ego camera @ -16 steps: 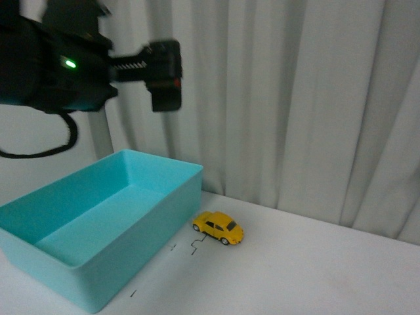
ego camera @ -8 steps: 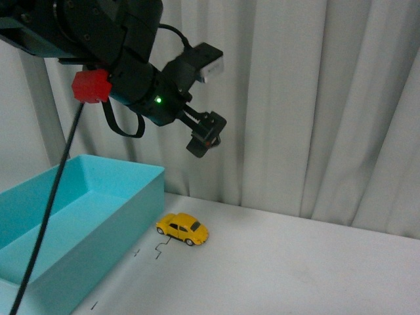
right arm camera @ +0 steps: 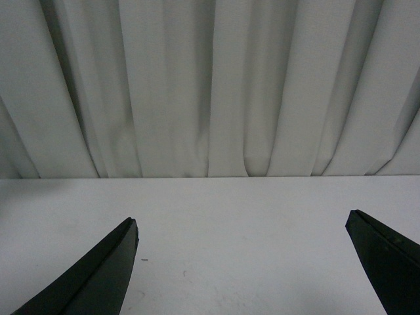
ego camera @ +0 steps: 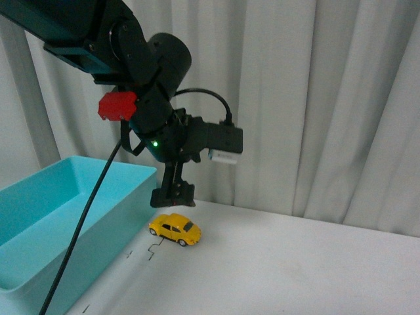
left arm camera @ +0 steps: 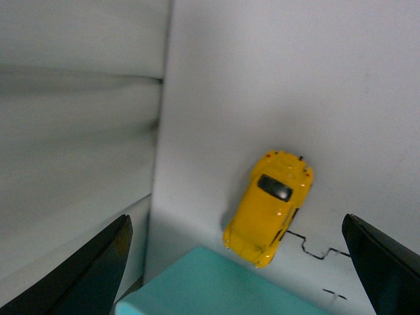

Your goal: Wind up and store yellow beetle toy

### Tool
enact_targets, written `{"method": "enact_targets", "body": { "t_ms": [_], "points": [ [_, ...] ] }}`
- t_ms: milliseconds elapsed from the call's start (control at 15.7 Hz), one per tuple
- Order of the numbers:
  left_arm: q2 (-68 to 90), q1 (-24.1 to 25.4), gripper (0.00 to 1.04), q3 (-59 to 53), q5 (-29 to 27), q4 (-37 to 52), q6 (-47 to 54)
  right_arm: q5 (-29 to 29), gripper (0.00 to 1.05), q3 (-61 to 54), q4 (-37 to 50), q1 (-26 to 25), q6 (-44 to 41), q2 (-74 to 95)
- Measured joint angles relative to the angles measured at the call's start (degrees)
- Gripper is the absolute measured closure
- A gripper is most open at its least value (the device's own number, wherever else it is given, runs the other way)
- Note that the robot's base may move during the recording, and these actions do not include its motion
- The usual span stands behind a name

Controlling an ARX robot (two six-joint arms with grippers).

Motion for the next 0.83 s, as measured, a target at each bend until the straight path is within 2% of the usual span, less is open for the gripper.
{"method": "enact_targets", "body": {
  "t_ms": [127,445,826],
  "points": [
    [2.6,-0.6,0.07,1.3,-0.7,-2.8,5.1,0.0,0.07,0.0,0.0,0.0,0.0,0.0],
    [7.9,-0.4,0.07,2.6,-6.8,-3.5,14.2,0.0,0.07,0.0,0.0,0.0,0.0,0.0],
    [17.0,1.0,0.07,9.9,-9.0,-4.4,12.3,0.0,0.07,0.0,0.0,0.0,0.0,0.0]
  ]
}}
